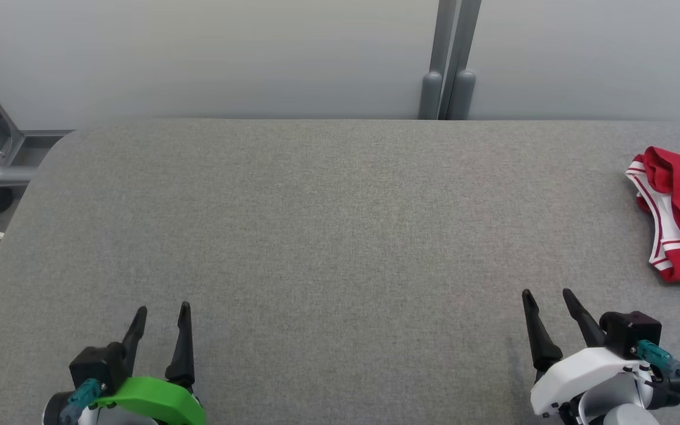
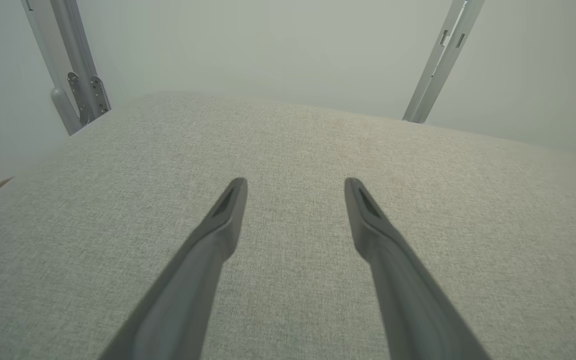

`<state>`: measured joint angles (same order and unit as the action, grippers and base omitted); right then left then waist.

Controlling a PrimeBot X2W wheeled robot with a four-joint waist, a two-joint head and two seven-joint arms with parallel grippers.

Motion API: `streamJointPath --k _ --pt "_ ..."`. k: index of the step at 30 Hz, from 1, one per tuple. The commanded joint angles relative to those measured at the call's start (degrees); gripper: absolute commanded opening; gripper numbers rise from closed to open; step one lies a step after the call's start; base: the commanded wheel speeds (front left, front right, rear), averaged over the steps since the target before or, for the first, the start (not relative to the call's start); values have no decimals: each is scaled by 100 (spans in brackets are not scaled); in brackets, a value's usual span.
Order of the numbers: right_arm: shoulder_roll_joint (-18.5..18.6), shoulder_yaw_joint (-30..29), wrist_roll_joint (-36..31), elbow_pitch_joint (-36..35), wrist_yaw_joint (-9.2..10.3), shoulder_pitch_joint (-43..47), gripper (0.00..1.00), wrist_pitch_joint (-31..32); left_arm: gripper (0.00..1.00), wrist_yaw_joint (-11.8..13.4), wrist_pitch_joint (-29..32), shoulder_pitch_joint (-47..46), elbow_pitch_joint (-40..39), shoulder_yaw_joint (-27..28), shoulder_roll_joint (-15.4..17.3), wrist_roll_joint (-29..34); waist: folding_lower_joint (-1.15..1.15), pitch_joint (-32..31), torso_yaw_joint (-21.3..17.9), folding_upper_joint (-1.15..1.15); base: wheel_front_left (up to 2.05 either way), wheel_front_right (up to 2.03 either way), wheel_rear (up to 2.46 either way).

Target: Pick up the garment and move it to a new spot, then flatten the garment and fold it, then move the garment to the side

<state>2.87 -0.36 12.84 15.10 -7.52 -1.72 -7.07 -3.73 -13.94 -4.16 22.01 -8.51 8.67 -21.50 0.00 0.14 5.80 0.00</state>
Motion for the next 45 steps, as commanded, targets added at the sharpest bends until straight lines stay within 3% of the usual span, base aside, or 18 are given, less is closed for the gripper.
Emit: streamJointPath --k 1,6,26,45 --pt "-1 1 -1 0 0 0 0 0 0 0 0 0 0 -2 1 -1 0 0 0 0 0 0 0" --pt "-36 -27 96 199 -1 74 0 26 0 -3 45 122 190 -14 -78 -84 0 -1 -4 0 0 0 0" --pt "-23 -337 2154 -101 0 155 0 363 0 -102 543 -81 20 188 -205 -1909 0 -1 -97 0 0 0 0" --pt "-13 -563 3638 -310 1 202 0 608 0 -176 904 -229 -104 333 -301 -3237 0 -1 -181 0 0 0 0"
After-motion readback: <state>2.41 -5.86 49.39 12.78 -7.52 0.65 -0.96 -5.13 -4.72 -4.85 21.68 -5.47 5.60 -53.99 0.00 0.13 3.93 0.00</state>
